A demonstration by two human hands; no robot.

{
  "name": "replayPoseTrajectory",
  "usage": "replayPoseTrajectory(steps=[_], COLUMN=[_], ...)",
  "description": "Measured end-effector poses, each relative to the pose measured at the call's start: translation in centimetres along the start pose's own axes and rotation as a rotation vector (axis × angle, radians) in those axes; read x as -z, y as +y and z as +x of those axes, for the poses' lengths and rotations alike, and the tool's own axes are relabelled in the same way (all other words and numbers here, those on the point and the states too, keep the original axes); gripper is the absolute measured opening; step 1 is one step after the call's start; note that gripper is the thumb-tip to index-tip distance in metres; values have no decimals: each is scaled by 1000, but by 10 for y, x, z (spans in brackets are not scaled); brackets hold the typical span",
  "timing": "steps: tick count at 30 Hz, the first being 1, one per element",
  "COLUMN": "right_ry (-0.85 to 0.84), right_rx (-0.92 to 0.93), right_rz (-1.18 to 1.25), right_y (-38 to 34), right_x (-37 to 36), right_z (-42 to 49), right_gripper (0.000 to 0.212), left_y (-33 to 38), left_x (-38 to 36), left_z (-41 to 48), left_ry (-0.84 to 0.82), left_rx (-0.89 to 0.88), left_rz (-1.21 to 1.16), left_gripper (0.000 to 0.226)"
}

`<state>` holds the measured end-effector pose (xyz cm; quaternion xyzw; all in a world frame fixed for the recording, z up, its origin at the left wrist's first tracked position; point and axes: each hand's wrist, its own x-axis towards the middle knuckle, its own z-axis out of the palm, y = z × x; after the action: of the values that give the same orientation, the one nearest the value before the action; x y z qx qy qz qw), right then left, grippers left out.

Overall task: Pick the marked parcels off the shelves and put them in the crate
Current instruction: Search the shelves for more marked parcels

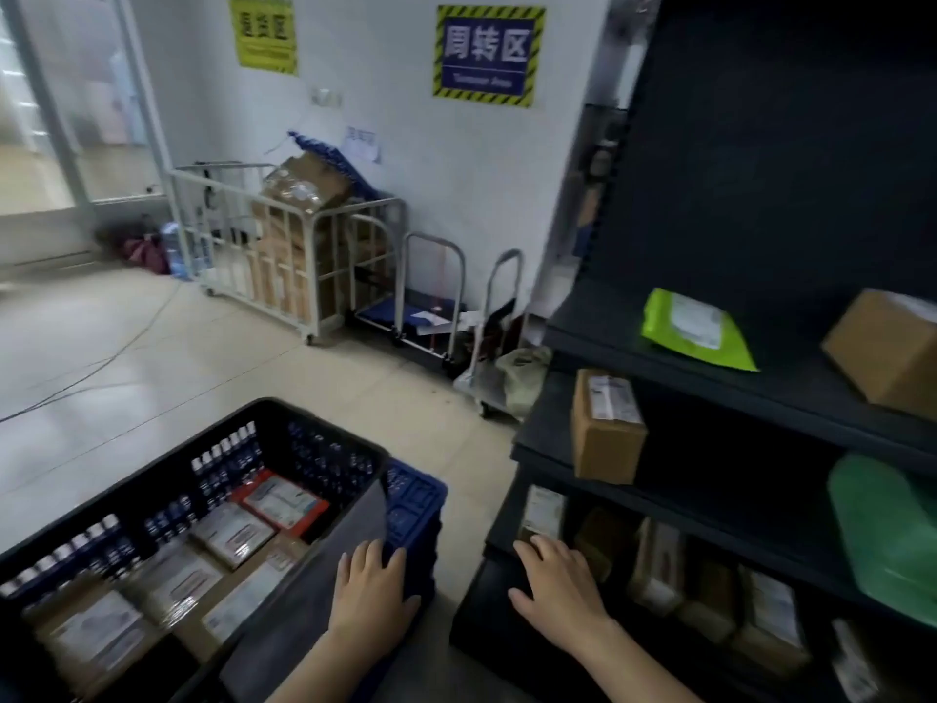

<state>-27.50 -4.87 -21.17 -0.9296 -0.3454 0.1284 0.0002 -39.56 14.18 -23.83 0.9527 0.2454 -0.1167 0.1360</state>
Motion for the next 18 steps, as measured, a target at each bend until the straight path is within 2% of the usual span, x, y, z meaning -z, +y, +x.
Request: replayPoseTrajectory(steps=[11, 18], right_ry=[139, 191], right_rx=[-323, -453], right_rz=[88, 85], right_y=[172, 264], right_x=[9, 5], right_z=[-135, -224], right_gripper=[60, 60], left_y=[201, 312], left_x=[-11, -31], left_z=[-16, -55], left_ry=[30, 77], left_rx=[-340, -440], left_rz=[83, 122], left_gripper=[61, 62])
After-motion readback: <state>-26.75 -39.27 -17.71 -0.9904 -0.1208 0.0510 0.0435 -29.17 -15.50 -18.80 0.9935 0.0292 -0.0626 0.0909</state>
